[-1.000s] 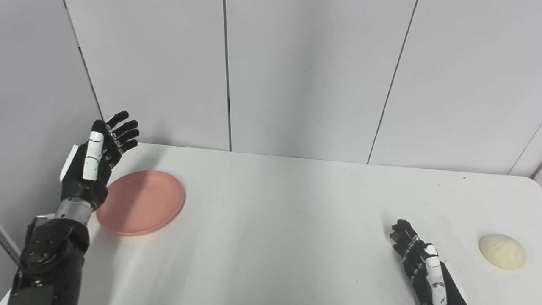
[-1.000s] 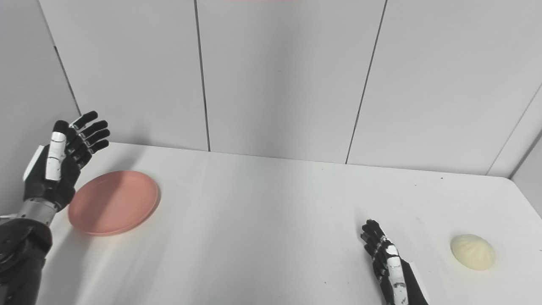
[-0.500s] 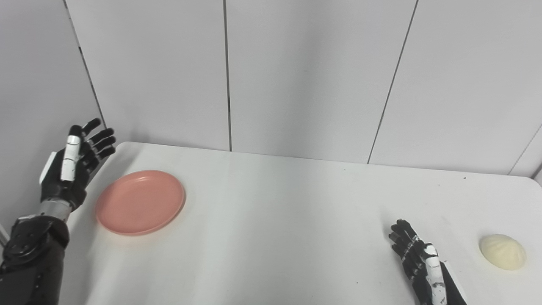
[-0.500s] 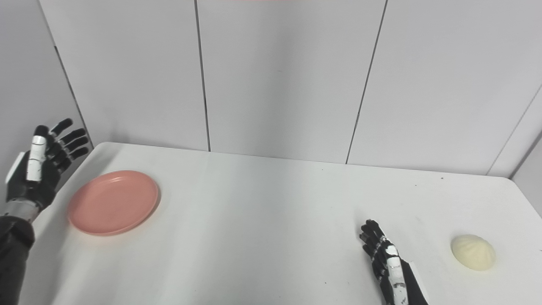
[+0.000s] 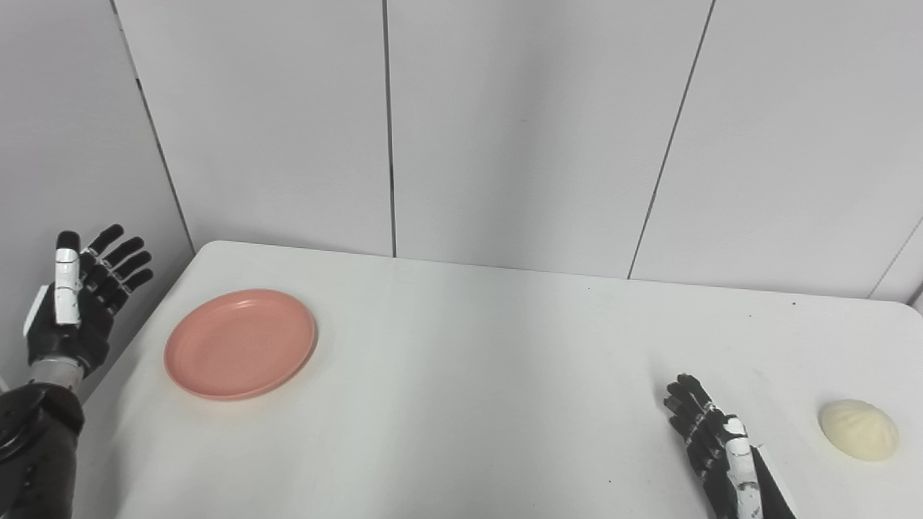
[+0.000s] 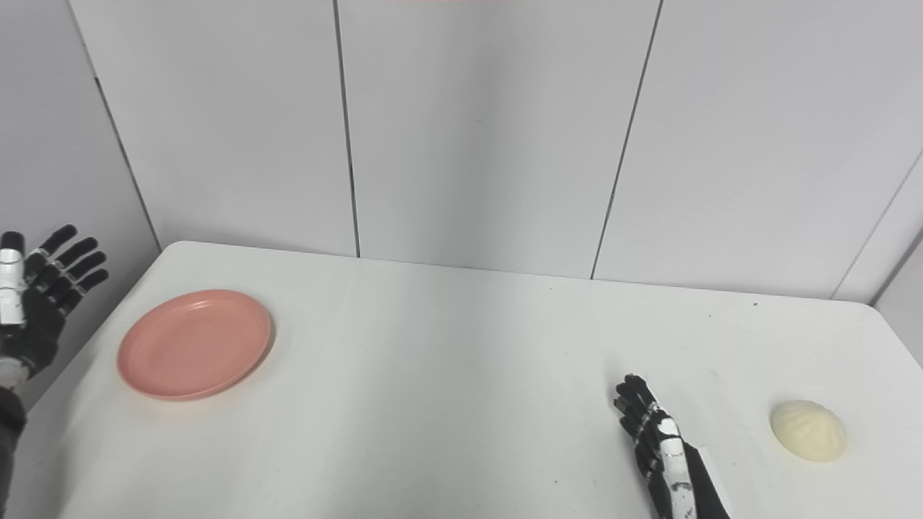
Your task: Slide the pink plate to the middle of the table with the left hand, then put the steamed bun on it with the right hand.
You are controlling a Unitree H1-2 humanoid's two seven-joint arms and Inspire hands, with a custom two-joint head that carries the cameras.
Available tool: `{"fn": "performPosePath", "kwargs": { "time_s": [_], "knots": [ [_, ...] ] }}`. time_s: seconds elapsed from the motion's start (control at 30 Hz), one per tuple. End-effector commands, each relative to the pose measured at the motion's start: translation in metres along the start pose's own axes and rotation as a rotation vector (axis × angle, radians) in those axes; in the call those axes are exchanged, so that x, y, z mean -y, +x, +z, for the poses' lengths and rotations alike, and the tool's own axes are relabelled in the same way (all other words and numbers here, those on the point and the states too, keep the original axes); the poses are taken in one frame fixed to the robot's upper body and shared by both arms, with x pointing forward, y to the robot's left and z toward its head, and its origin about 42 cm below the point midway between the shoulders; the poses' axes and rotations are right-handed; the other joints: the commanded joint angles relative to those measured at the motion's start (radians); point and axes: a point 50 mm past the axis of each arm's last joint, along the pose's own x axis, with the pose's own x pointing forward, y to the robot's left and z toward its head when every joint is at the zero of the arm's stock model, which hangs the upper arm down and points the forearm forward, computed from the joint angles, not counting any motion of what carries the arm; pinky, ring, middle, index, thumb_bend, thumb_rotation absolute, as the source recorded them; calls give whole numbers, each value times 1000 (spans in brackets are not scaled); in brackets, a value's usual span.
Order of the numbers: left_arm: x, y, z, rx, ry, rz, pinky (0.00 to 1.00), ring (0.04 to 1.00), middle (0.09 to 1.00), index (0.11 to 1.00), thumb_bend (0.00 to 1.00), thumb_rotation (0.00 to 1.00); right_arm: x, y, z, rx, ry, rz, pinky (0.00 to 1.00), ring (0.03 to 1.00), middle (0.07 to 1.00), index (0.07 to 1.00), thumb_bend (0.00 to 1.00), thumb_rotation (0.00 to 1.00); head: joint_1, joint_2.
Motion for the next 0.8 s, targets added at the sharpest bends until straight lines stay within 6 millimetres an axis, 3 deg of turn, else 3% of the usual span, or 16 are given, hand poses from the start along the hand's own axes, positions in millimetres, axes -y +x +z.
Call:
{"fn": "performPosePath", "kwargs": {
  "time_s": [0.0, 0.2, 0.53, 0.77],
  "knots": [
    [7, 12, 22, 65, -12, -15, 808, 815, 812, 816, 797, 910, 1, -8, -3, 7, 6, 7, 984, 937, 922, 914, 784, 1000, 0, 1],
    [14, 7, 5, 29, -52, -18, 821, 825, 811, 837, 797, 901, 0, -9, -2, 6, 8, 7, 987, 941, 925, 918, 784, 1000, -5, 7],
    [29, 2, -19, -32, -59, -51, 749, 781, 792, 854, 816, 904, 0, -9, -1, 6, -5, 8, 980, 938, 922, 919, 794, 1000, -15, 15],
    [38, 0, -38, -94, -71, -80, 816, 801, 793, 852, 803, 893, -1, -10, 0, 8, -5, 8, 972, 934, 917, 913, 806, 1000, -19, 21]
  ]
}}
